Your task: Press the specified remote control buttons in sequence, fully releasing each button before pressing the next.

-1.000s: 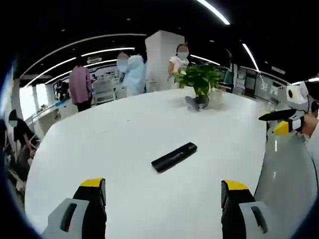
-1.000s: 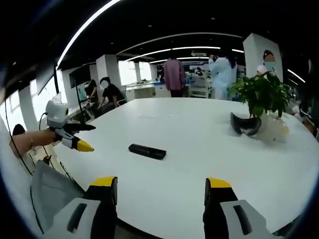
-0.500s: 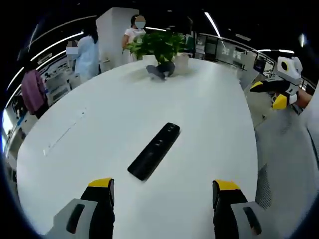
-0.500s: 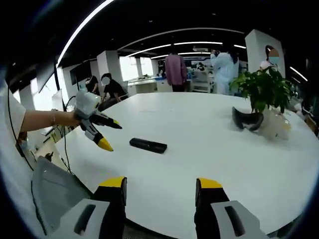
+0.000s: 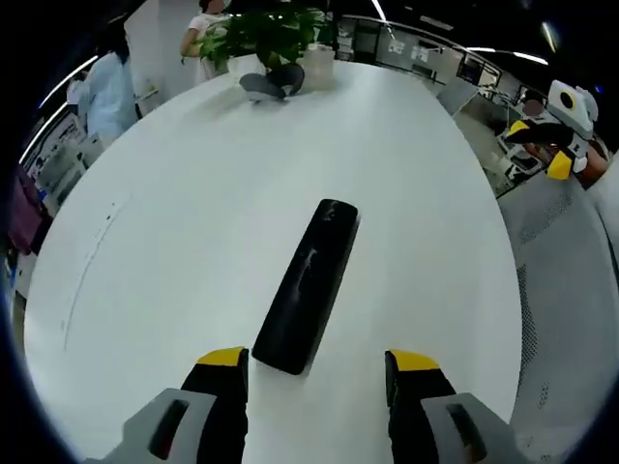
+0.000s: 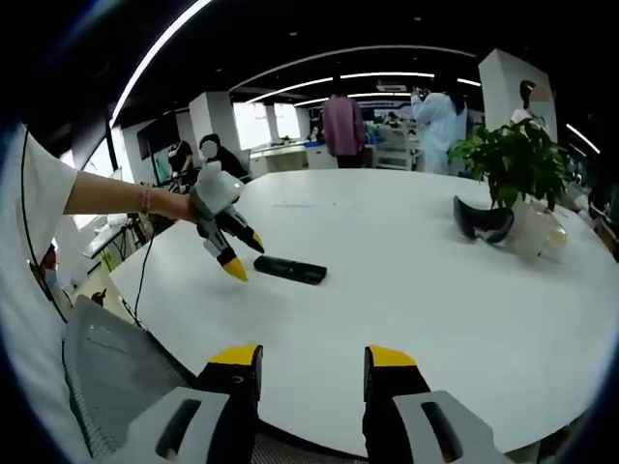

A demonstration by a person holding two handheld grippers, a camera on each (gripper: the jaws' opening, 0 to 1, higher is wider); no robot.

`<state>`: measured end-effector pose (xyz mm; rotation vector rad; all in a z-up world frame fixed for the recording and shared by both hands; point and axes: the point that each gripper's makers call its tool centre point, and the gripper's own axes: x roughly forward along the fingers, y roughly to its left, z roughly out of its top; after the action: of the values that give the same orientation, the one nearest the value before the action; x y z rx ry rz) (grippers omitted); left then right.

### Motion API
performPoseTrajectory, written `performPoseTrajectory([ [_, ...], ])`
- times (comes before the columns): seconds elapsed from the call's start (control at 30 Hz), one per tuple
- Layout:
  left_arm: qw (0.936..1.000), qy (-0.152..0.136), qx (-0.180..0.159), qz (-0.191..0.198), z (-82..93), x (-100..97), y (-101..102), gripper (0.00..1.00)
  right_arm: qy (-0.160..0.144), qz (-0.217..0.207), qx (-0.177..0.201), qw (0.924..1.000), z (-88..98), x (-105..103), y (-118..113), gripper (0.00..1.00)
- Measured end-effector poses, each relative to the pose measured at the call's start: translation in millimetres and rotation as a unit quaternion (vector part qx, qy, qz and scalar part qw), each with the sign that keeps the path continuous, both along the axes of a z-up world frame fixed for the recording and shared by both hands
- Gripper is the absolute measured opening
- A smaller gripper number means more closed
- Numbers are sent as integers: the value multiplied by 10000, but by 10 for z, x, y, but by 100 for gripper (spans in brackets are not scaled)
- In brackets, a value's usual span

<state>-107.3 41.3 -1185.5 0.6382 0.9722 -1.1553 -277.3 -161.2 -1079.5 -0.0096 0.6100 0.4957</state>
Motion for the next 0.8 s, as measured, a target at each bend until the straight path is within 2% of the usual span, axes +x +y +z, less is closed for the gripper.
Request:
performPoseTrajectory([
  [0.13, 9997, 93, 62, -219, -29, 41, -90, 50, 2, -67, -18, 10000, 2, -17, -38, 39],
  [0.23, 9988, 127, 277, -386, -74, 78, -102, 45, 65, -74, 1, 10000, -29, -32, -58, 35],
  [0.37, 9952, -48, 516, -831, -82, 106, -119, 38, 65, -48, -7, 10000, -28, -36, -81, 30],
  [0.5, 9946, -54, 554, -872, -85, 139, -151, 33, 23, -63, 14, 10000, -4, -19, -97, 24],
  [0.57, 9914, -207, 698, -1084, -91, 177, -116, 30, 14, -52, 31, 10000, -1, -13, -86, 22],
  [0.8, 9903, -184, 710, -1178, -91, 118, -129, 25, 17, -15, 39, 10000, -18, -24, -63, 17],
])
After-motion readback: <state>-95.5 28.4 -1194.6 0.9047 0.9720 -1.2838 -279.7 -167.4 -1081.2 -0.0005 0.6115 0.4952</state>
